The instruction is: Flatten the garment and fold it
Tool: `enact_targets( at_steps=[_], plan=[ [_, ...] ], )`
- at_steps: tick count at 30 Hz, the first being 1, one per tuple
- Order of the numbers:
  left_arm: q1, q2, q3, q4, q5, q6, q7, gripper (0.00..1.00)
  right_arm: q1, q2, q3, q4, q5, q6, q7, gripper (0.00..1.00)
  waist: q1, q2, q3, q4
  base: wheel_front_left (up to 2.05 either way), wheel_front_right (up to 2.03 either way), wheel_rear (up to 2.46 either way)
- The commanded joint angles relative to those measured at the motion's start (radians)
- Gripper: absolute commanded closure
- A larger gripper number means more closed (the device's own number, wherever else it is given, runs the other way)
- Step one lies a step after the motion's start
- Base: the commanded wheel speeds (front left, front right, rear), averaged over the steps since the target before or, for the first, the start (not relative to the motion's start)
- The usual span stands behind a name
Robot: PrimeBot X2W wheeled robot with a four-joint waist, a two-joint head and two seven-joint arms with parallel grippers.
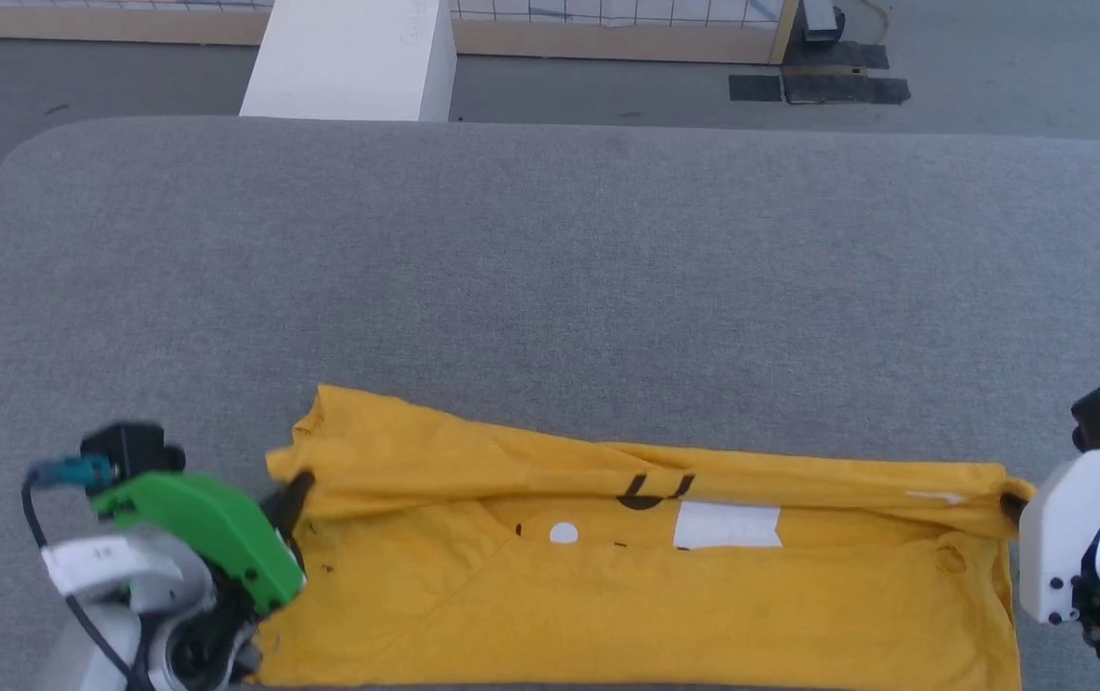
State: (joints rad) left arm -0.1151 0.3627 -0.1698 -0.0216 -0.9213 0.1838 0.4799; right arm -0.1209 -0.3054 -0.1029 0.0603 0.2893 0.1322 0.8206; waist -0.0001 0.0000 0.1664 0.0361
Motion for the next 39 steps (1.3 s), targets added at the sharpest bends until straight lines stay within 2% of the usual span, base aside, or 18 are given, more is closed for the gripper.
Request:
enact_targets(
  at_steps=[1, 6, 13, 21, 22, 23, 24, 31, 33, 36, 37, 39],
  plan=[
    [0.030, -0.011, 0.010, 0.004, -0.014, 0.006, -0.015, 1.00, 0.016, 0.005, -0.005, 0.008, -0.007, -0.002, -0.013, 1.00, 0.0001, 0.0000, 0.001, 0.003, 0.00, 0.00, 0.00],
    [0.096, -0.039, 0.046, 0.030, -0.035, 0.022, -0.068, 1.00, 0.049, 0.020, -0.011, 0.038, -0.009, -0.002, -0.025, 1.00, 0.0001, 0.0000, -0.001, 0.005, 0.00, 0.00, 0.00],
    [0.149, -0.044, 0.067, 0.070, -0.034, 0.056, -0.090, 1.00, 0.066, 0.034, -0.013, 0.077, -0.017, -0.002, -0.047, 1.00, 0.0001, 0.0000, -0.001, 0.000, 0.00, 0.00, 0.00],
    [0.156, -0.048, 0.056, 0.127, -0.018, 0.074, -0.097, 1.00, 0.080, 0.046, 0.003, 0.114, -0.003, -0.002, -0.064, 1.00, 0.0001, 0.0000, -0.008, 0.006, 0.00, 0.00, 0.00],
    [0.153, -0.049, 0.057, 0.135, -0.017, 0.075, -0.102, 0.99, 0.081, 0.045, 0.005, 0.113, -0.001, -0.002, -0.073, 0.37, 0.0001, 0.0000, -0.011, 0.007, 0.00, 0.00, 0.00],
    [0.150, -0.049, 0.056, 0.146, -0.015, 0.076, -0.103, 0.54, 0.083, 0.043, 0.007, 0.113, 0.002, -0.002, -0.085, 0.00, 0.0001, 0.0000, -0.016, 0.006, 0.00, 0.00, 0.00],
    [0.144, -0.047, 0.054, 0.163, -0.012, 0.078, -0.103, 0.00, 0.089, 0.044, 0.007, 0.106, 0.010, -0.002, -0.101, 0.00, 0.0001, 0.0000, -0.028, 0.004, 0.00, 0.00, 0.00],
    [0.154, -0.016, 0.061, 0.179, 0.009, 0.106, -0.099, 0.00, 0.151, 0.027, -0.003, 0.003, 0.053, -0.002, -0.110, 0.00, 0.0001, 0.0000, -0.087, -0.009, 0.00, 0.00, 0.00],
    [0.160, 0.012, 0.068, 0.137, 0.032, 0.119, -0.109, 0.00, 0.190, 0.022, -0.032, -0.079, 0.087, -0.002, -0.073, 0.00, 0.0001, 0.0000, -0.118, -0.016, 0.00, 0.00, 0.00],
    [0.137, 0.031, 0.075, 0.075, 0.076, 0.107, -0.178, 0.00, 0.201, 0.020, -0.066, -0.121, 0.114, -0.002, -0.031, 0.00, 0.0001, 0.0000, -0.129, -0.016, 0.00, 0.00, 0.00],
    [0.120, 0.038, 0.078, 0.051, 0.110, 0.101, -0.229, 0.00, 0.202, 0.017, -0.075, -0.128, 0.126, -0.002, -0.014, 0.00, 0.0001, 0.0000, -0.129, -0.014, 0.00, 0.00, 0.00],
    [0.093, 0.045, 0.065, 0.015, 0.159, 0.067, -0.309, 0.00, 0.201, 0.013, -0.084, -0.128, 0.153, -0.002, 0.018, 0.00, 0.0001, 0.0000, -0.124, -0.011, 0.00, 0.00, 0.00]
  ],
)
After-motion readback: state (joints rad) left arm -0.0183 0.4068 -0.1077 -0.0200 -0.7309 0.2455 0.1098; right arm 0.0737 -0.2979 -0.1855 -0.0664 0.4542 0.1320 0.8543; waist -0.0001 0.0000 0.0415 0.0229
